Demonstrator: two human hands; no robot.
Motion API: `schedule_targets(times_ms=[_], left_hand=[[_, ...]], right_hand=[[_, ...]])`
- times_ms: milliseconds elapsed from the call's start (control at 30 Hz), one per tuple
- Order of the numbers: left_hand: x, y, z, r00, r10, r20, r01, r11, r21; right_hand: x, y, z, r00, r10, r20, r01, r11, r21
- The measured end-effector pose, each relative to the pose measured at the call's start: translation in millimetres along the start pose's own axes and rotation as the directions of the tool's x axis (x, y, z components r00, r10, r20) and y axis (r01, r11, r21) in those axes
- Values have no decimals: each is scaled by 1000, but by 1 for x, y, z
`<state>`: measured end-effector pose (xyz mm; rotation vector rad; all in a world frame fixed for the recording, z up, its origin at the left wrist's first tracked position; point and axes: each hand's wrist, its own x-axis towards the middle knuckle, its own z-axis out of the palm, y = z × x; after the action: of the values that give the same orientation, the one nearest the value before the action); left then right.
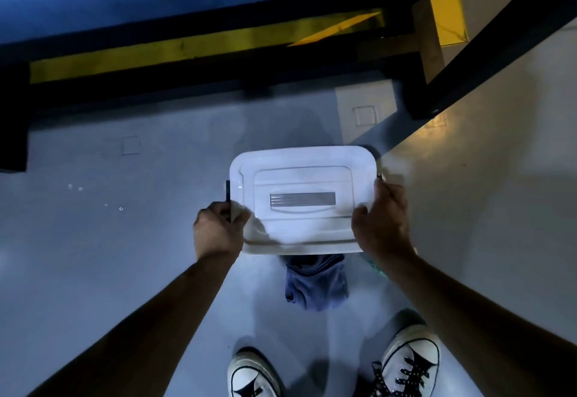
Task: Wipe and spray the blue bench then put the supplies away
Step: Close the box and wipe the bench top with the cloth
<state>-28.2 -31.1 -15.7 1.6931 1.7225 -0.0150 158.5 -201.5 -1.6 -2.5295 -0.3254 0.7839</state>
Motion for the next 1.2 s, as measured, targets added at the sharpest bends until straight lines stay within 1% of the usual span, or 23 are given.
schedule_targets(times_ms=[167, 233, 300, 333, 367, 400, 467, 500, 533, 567, 633, 667, 700, 733, 767, 833, 900, 967, 1000, 1033, 1100, 1133, 1200], left_hand=[[5, 5, 7, 998, -53, -44, 53, 999, 2], [6, 6, 5, 999, -40, -15, 41, 999, 30], [7, 6, -2, 999, -14, 31, 13, 999, 32], [6, 7, -7, 1000, -3, 31, 2, 1000, 31], [5, 7, -11, 1000, 16, 0, -16, 999, 30], [2, 6, -15, 998, 44, -48, -42, 999, 27], [-16, 2, -20, 976, 177, -124, -182, 983, -37], [-31, -2, -21, 957, 253, -141, -267, 959, -91], [-47, -8, -18, 943, 300, -144, -320, 935, -150], [-65, -14, -14, 941, 312, -131, -333, 922, -197], [-97, -33, 0, 960, 275, -59, -281, 939, -197], [-109, -48, 14, 972, 236, -9, -234, 958, -164], [-116, -63, 29, 981, 188, 51, -180, 975, -130], [-118, -80, 46, 982, 147, 119, -135, 986, -102], [-117, -93, 62, 974, 124, 192, -110, 990, -82], [-106, -114, 94, 938, 103, 331, -104, 994, -15], [-91, -124, 122, 921, 81, 380, -122, 989, 85], [-79, -129, 141, 929, 22, 369, -88, 983, 161], [-76, -132, 146, 938, -7, 348, -62, 980, 188], [-74, -134, 146, 941, -7, 338, -61, 980, 190], [-80, -130, 132, 935, 38, 354, -96, 984, 148], [-88, -126, 117, 939, 68, 338, -97, 993, 70], [-114, -112, 79, 948, 98, 303, -45, 983, -179]], right_hand=[[9, 2, 4, 999, -34, -8, 33, 993, -113], [11, -1, -1, 1000, -28, 10, 29, 990, -138], [12, -5, -9, 998, -3, 63, 10, 992, -123], [11, -5, -14, 997, -3, 74, 11, 994, -105], [10, -4, -17, 998, -26, 57, 30, 996, -80], [6, -2, -21, 997, -80, 16, 81, 995, -58], [-12, 5, -26, 973, -217, -82, 216, 976, -22], [-25, 12, -25, 958, -268, -102, 268, 963, -10], [-40, 19, -23, 947, -305, -102, 307, 952, -1], [-54, 30, -17, 942, -325, -86, 326, 945, -4], [-78, 54, 1, 945, -328, 18, 328, 944, -35], [-87, 68, 13, 951, -293, 103, 299, 953, -43], [-92, 82, 28, 954, -226, 197, 238, 970, -42], [-95, 95, 42, 955, -149, 258, 171, 983, -66], [-94, 107, 57, 952, -141, 270, 175, 979, -106], [-83, 124, 88, 920, -243, 307, 320, 919, -231], [-64, 125, 110, 876, -328, 353, 447, 827, -340], [-48, 116, 124, 857, -362, 367, 497, 771, -400], [-43, 110, 125, 861, -340, 378, 488, 761, -427], [-41, 105, 124, 865, -317, 390, 478, 758, -444], [-53, 95, 111, 862, -284, 419, 455, 798, -395], [-65, 88, 100, 854, -278, 439, 439, 839, -323], [-93, 75, 70, 842, -284, 459, 396, 902, -170]])
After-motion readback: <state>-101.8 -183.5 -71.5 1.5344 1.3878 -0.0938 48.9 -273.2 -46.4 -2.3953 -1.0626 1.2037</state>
